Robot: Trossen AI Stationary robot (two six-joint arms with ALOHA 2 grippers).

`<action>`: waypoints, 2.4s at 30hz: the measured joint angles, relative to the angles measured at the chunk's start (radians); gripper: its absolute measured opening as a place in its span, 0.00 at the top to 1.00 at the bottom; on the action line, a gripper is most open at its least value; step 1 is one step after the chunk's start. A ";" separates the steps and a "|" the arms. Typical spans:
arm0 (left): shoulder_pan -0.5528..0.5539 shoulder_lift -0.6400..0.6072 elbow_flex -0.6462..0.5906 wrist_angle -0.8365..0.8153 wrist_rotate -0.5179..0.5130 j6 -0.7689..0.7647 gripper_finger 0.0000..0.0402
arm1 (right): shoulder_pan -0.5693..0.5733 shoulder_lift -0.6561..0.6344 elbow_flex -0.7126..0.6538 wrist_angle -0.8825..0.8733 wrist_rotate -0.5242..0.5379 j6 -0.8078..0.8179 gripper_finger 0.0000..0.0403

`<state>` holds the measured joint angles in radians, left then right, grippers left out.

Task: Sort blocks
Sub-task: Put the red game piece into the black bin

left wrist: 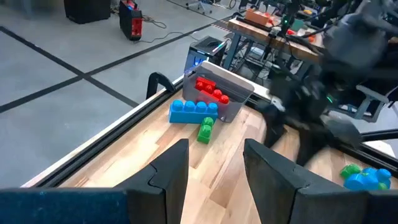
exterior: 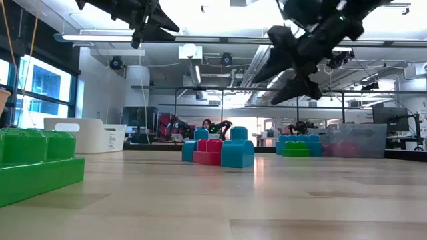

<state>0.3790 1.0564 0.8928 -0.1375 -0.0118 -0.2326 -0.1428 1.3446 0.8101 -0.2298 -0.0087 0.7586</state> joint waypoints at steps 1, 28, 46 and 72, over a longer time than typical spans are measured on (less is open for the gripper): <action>0.000 0.000 0.000 0.000 0.000 0.003 0.65 | 0.036 0.041 0.028 0.001 0.024 0.001 0.41; 0.000 0.000 0.000 -0.002 0.156 0.122 0.65 | 0.187 0.961 1.020 -0.727 0.070 0.125 0.42; 0.000 0.000 0.000 0.036 0.122 0.122 0.65 | 0.078 0.514 1.008 -1.122 0.409 -0.086 0.98; 0.000 0.000 0.000 0.032 0.086 0.042 0.65 | -0.649 -0.167 0.001 -0.726 0.503 -0.026 0.88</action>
<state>0.3790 1.0565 0.8928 -0.1054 0.0746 -0.1902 -0.7919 1.1772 0.8110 -0.9560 0.4939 0.7326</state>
